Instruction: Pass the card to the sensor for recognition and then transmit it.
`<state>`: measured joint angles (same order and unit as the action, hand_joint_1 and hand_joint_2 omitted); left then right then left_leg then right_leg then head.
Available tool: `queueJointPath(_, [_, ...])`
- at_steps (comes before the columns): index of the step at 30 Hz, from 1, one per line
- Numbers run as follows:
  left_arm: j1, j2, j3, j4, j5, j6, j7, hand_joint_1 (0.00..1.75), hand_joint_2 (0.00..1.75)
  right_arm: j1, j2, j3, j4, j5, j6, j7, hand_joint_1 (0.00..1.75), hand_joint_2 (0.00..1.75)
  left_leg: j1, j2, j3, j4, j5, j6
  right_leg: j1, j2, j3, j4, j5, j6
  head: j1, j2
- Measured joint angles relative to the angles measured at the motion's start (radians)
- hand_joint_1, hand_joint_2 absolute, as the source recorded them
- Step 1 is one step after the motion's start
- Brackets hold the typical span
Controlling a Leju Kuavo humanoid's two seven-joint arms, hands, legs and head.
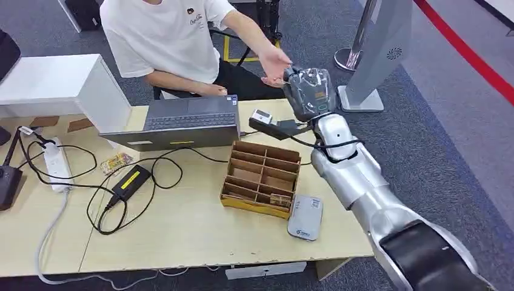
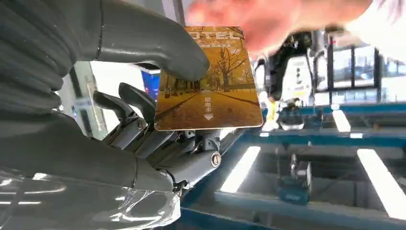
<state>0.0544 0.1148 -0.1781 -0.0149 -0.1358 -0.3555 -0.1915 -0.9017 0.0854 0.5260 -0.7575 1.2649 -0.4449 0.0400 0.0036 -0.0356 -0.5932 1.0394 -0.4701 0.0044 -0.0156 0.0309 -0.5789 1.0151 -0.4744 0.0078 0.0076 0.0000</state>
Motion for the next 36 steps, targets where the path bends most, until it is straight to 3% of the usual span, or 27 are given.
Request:
queueJointPath(7, [-0.005, 0.008, -0.007, 0.0, -0.011, -0.008, 0.001, 0.0, 1.75, -0.075, 0.069, 0.036, 0.167, 0.019, 0.021, 0.034, 1.75, 1.75, 0.0, 0.0, -0.001, 0.0, 0.0, 0.0, 0.0, 0.0, 0.0, 0.0, 0.0, 0.0, 0.0, 0.0])
queueJointPath(14, [-0.005, 0.008, -0.007, 0.0, -0.011, -0.005, 0.001, 0.0, 1.75, -0.082, 0.092, 0.037, 0.244, 0.014, 0.019, 0.035, 1.75, 1.75, 0.0, -0.003, -0.004, 0.001, 0.0, 0.0, 0.0, -0.002, -0.002, 0.0, 0.0, 0.0, 0.0, 0.0])
queueJointPath(15, [-0.005, 0.008, -0.007, 0.0, -0.011, -0.005, 0.001, 0.0, 1.75, -0.082, 0.094, 0.037, 0.249, 0.014, 0.019, 0.034, 0.0, 1.75, 0.0, -0.003, -0.004, 0.001, 0.0, 0.0, 0.0, -0.002, -0.003, 0.0, 0.0, 0.0, 0.0, 0.0])
queueJointPath(30, [-0.005, 0.007, -0.007, 0.0, -0.01, 0.001, 0.002, 0.0, 1.75, -0.089, 0.103, 0.037, 0.28, 0.003, 0.008, 0.018, 0.0, 1.75, 0.0, -0.003, -0.004, 0.0, 0.001, -0.001, 0.0, -0.002, -0.004, 0.0, 0.0, -0.001, 0.0, 0.0])
queueJointPath(36, [-0.003, 0.006, -0.006, 0.0, 0.003, 0.008, 0.003, 0.0, 1.75, -0.097, 0.065, 0.033, 0.263, -0.009, -0.031, -0.001, 0.0, 1.75, 0.0, -0.003, -0.004, 0.001, 0.001, -0.001, 0.0, -0.002, -0.004, -0.001, 0.001, -0.001, 0.0, 0.0])
